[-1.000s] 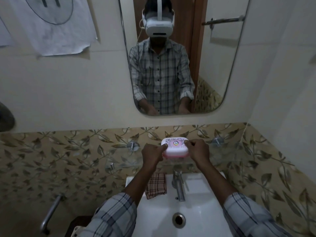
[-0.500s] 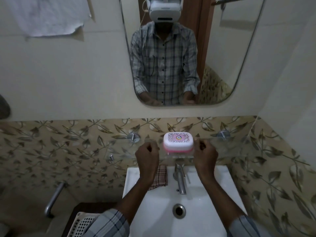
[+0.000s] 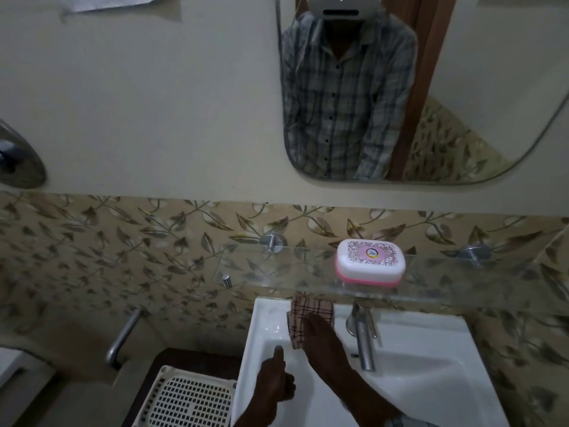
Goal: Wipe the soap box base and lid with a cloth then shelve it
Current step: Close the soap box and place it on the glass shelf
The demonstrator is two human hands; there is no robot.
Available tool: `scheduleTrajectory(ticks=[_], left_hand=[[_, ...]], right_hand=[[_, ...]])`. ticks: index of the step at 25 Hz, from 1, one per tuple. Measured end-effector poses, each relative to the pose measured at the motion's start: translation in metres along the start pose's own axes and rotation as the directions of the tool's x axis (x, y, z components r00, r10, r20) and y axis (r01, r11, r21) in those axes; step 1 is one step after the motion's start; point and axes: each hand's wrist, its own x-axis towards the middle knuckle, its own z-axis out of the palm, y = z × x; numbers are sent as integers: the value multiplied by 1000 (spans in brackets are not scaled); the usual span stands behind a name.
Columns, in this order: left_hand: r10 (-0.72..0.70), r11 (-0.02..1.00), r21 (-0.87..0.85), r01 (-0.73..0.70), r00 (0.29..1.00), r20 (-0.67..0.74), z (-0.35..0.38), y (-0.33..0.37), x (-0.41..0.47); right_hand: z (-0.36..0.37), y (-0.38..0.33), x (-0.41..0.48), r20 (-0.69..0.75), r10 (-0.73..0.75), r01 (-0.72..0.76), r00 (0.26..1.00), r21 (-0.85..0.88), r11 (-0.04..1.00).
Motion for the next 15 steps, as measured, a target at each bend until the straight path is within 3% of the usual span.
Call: scheduleTrajectory(ticks=[7, 8, 9, 10, 12, 15], left_hand=[[-182, 957, -206, 205, 975, 127, 1, -2, 17], [-190, 937, -266, 228, 968, 162, 2, 1, 14], [-184, 913, -329, 240, 964, 194, 3, 4, 12], [-165, 890, -386, 241, 961, 220, 5, 8, 9], [-102, 840, -489, 235, 953, 284, 9, 17, 4], [40, 771, -575, 275, 879, 475, 11, 34, -7]], right_hand=[[21, 21, 20, 272, 8, 53, 962, -214, 975], [13, 19, 18, 243, -35, 99, 969, -256, 962], [9, 17, 19, 239, -40, 84, 970, -175, 981], [7, 16, 19, 146, -72, 90, 987, -120, 989], [-7, 5, 13, 82, -2, -1, 997, 38, 999], [-26, -7, -8, 9, 34, -35, 999, 340, 940]])
